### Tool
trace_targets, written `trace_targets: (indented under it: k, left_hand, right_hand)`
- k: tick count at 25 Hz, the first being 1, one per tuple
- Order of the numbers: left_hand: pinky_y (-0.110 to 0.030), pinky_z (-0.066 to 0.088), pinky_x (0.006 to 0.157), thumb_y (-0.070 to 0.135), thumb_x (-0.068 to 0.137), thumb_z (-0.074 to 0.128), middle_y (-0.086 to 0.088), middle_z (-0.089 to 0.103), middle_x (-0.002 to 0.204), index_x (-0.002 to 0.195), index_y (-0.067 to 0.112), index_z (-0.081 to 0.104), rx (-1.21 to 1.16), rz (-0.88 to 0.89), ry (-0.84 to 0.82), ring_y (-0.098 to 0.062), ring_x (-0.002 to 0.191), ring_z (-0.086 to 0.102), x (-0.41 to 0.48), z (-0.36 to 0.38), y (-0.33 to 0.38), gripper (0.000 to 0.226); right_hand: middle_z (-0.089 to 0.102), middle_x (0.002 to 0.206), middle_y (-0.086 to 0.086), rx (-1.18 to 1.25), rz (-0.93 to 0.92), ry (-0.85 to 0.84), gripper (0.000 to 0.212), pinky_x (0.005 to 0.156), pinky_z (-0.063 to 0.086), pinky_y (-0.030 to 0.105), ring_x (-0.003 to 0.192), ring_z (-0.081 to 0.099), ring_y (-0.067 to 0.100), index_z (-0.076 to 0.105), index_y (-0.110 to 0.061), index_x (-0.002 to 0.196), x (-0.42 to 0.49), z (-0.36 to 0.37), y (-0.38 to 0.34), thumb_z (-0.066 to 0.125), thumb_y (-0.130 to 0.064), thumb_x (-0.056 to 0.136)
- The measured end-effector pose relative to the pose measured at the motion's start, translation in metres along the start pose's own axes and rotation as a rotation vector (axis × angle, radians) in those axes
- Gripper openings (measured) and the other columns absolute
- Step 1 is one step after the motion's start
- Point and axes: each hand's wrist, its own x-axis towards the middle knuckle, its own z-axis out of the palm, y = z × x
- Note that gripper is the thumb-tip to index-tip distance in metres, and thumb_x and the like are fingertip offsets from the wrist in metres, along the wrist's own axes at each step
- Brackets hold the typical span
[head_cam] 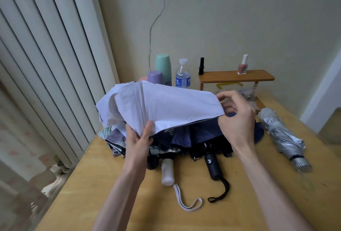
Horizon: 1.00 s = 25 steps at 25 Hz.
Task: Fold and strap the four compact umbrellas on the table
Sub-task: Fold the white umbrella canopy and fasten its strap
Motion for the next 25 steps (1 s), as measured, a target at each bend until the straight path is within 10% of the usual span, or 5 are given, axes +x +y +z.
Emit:
trace_targets:
  k: [9, 14, 22, 25]
  left_hand:
    - [-0.056, 0.052, 0.102, 0.038, 0.104, 0.065, -0.006, 0.063, 0.143, 0.153, 0.028, 0.045, 0.039, 0.011, -0.037, -0.031, 0.123, 0.062, -0.001, -0.002, -0.003, 0.054]
    - [-0.019, 0.056, 0.082, 0.036, 0.103, 0.065, 0.015, 0.068, 0.136, 0.152, 0.033, 0.045, 0.058, 0.035, -0.032, -0.004, 0.118, 0.068, -0.003, 0.005, -0.002, 0.053]
    - [-0.02, 0.055, 0.079, 0.036, 0.103, 0.066, 0.013, 0.067, 0.136, 0.15, 0.03, 0.046, 0.062, 0.022, -0.032, -0.01, 0.117, 0.068, -0.002, 0.001, 0.003, 0.052]
    - [-0.017, 0.057, 0.074, 0.033, 0.104, 0.066, 0.01, 0.068, 0.133, 0.147, 0.027, 0.047, 0.055, 0.005, 0.005, -0.012, 0.112, 0.07, 0.001, -0.006, 0.007, 0.047]
  right_hand:
    - [0.065, 0.083, -0.006, -0.172, -0.123, 0.151, 0.014, 0.057, 0.054, 0.033, 0.071, 0.061, 0.013, 0.064, -0.009, 0.094, -0.004, 0.009, -0.002, 0.074, -0.006, 0.084]
    - [0.07, 0.086, 0.001, -0.302, -0.093, 0.31, 0.022, 0.058, 0.035, 0.024, 0.075, 0.067, 0.018, 0.058, -0.005, 0.1, -0.013, 0.016, -0.006, 0.074, -0.008, 0.086]
    - [0.077, 0.1, -0.003, -0.164, -0.001, 0.14, 0.029, 0.066, 0.062, 0.048, 0.091, 0.075, 0.016, 0.068, -0.016, 0.114, -0.006, 0.012, -0.001, 0.077, -0.005, 0.089]
    - [0.075, 0.119, -0.004, 0.257, 0.211, -0.304, 0.057, 0.094, 0.061, 0.041, 0.112, 0.072, 0.011, 0.063, -0.019, 0.13, 0.009, -0.003, -0.009, 0.07, 0.016, 0.085]
